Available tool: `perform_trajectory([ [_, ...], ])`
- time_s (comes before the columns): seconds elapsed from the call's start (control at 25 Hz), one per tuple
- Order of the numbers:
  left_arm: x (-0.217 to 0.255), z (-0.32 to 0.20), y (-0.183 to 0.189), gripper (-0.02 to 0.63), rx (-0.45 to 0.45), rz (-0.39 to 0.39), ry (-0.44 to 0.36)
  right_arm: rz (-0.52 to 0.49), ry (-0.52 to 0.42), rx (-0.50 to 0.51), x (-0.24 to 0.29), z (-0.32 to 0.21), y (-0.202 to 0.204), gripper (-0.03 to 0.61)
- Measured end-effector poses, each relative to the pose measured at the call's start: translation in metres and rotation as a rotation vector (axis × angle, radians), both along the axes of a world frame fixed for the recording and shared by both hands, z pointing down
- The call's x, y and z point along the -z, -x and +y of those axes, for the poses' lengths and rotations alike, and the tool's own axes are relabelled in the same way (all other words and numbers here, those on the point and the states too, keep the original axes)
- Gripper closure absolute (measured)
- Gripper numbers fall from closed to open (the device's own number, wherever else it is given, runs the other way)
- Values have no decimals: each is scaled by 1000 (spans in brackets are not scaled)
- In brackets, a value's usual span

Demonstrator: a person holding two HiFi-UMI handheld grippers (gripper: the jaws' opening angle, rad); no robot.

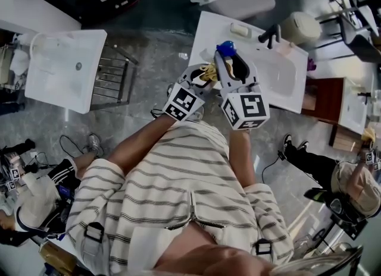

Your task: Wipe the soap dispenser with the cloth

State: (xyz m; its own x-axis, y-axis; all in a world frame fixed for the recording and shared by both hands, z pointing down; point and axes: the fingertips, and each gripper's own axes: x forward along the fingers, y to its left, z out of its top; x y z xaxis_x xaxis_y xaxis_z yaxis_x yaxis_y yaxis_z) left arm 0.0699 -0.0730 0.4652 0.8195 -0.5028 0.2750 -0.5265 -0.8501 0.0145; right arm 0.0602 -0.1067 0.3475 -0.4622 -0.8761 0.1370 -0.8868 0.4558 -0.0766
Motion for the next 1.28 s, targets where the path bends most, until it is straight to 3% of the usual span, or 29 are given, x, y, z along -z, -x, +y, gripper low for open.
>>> perform_trajectory([
  [0.44, -8, 3, 10, 499, 20, -25, 21, -7, 2, -3, 4, 3, -8, 454],
  [1.28, 7, -6, 46, 499, 74, -30, -30, 14, 0, 2, 1, 0, -2, 454],
])
